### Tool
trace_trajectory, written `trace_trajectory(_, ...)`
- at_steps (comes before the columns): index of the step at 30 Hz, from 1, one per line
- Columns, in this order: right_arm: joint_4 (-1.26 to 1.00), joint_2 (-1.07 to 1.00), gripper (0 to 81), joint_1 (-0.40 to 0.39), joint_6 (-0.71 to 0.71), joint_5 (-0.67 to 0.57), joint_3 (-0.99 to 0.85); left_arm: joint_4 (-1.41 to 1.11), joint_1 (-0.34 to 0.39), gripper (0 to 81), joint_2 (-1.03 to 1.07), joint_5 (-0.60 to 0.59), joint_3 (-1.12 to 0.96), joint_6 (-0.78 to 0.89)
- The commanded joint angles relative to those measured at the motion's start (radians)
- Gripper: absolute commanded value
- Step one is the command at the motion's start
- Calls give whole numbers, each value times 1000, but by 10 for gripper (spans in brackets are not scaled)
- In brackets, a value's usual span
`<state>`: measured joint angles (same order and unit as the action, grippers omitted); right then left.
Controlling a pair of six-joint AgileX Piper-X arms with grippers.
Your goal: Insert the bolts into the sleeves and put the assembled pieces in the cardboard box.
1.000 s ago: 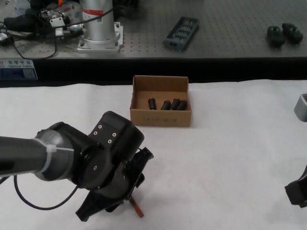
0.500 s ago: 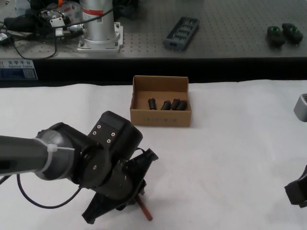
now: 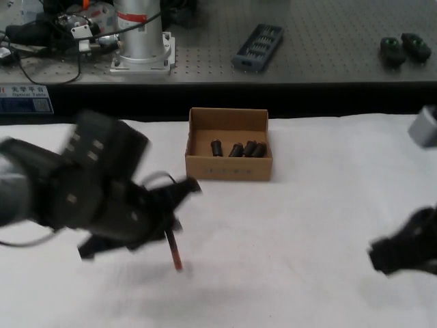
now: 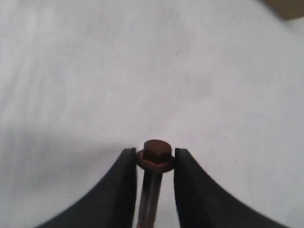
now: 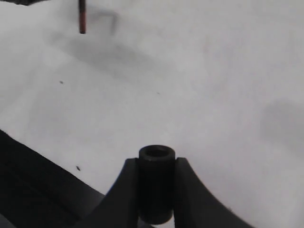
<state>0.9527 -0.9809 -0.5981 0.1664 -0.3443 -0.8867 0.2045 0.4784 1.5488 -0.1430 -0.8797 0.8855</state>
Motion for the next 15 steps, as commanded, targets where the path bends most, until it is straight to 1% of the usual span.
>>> trace_trajectory(1, -55, 2, 28, 2, -6, -44, -3, -75, -42, 6, -67, -59, -3, -68)
trace_trajectory(7, -203, -91, 28, -4, -2, -167, -3, -273, -113, 6, -158, -204, -3, -86)
trace_trajectory(10, -271, -153, 28, -31, -2, -179, -3, -342, -138, 6, -199, -271, -3, -86)
trace_trajectory(13, -368, -218, 28, -71, 4, -217, -3, -365, -159, 6, -237, -318, -3, -86)
trace_trajectory(15, -440, -255, 28, -94, 29, -217, -3, -365, -171, 6, -262, -346, -3, -86)
